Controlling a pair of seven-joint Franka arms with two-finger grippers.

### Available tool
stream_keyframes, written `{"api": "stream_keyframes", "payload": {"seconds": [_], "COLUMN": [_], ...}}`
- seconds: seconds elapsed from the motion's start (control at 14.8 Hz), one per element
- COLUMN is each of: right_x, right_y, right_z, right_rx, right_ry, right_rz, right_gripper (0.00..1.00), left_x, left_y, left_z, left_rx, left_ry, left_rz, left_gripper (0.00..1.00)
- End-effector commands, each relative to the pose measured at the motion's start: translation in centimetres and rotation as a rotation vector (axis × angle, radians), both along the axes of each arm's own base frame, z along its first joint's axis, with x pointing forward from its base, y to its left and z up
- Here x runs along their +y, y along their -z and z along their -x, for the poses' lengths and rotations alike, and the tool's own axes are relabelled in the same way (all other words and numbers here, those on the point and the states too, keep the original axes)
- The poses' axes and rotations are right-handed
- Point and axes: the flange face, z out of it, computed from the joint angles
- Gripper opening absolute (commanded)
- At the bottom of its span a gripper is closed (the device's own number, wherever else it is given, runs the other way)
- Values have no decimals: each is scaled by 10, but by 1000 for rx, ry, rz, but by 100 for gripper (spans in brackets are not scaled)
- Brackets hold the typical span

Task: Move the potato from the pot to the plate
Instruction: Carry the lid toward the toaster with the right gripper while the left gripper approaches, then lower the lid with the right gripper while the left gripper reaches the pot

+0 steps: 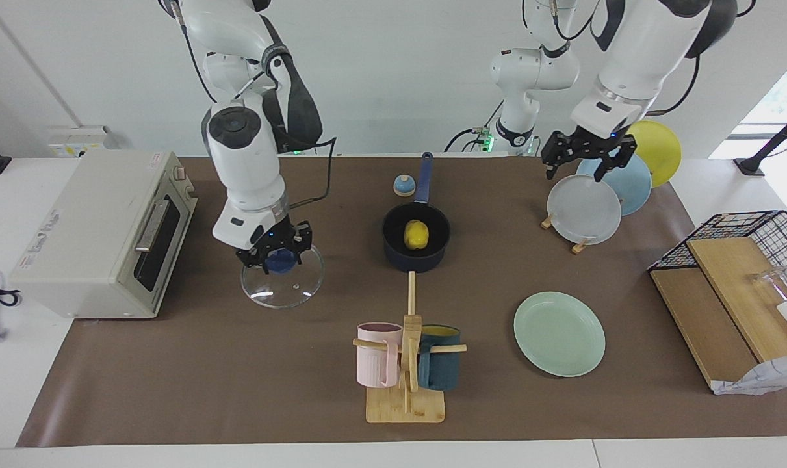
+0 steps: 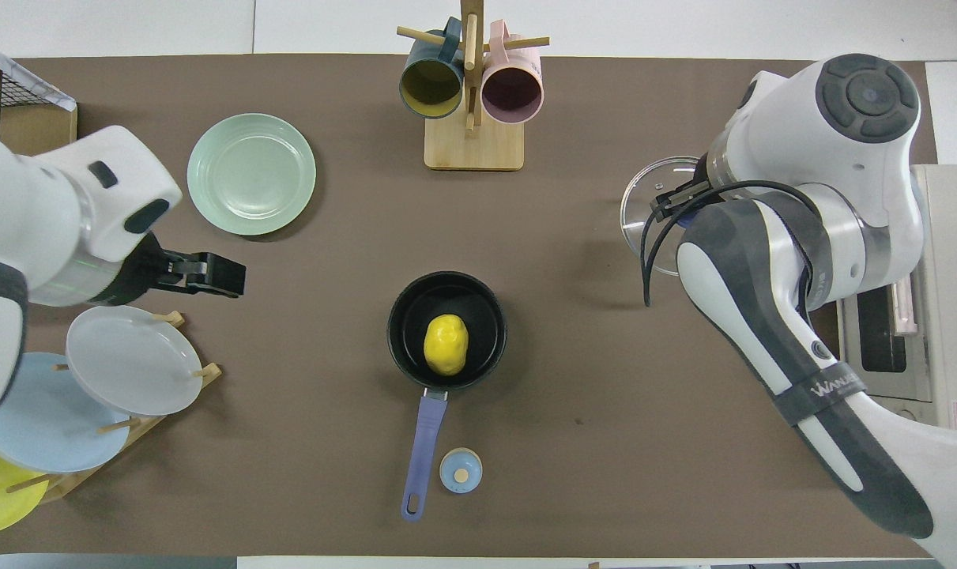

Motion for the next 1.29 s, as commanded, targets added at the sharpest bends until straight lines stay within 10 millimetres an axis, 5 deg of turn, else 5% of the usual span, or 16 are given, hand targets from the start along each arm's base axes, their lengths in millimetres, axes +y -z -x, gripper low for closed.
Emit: {"api": "stream_keyframes", "payload": {"seconds": [0.0, 0.2, 0.47, 0.75, 0.81, 0.95, 1.02, 1.22], "right_x": [-28, -56, -86, -92, -92, -92, -93, -77], "right_y": [27, 48, 80, 87, 88, 87, 85, 82], "right_z": [34, 41, 53, 53, 53, 52, 50, 45], "right_rx": [-24, 14, 35, 9, 12, 11, 5, -3], "right_ry": [9, 55, 77, 54, 47, 39, 40, 41], "right_rz": [-11, -7, -6, -9, -9, -8, -9, -15], "right_gripper": [13, 14, 14, 24, 31, 88, 100, 100], "left_x": [-54, -114, -150, -184, -187, -190, -194, -200], "left_y": [14, 57, 127, 179, 186, 197, 206, 222], "left_z": [48, 75, 78, 71, 68, 67, 69, 70], "left_rx": [-3, -17, -34, -40, -44, -33, -23, -15], "left_ry": [-53, -109, -183, -232, -237, -241, -237, -245], "left_rz": [13, 78, 94, 106, 111, 100, 91, 83], "left_gripper": [100, 100, 100, 100, 100, 100, 100, 100]}}
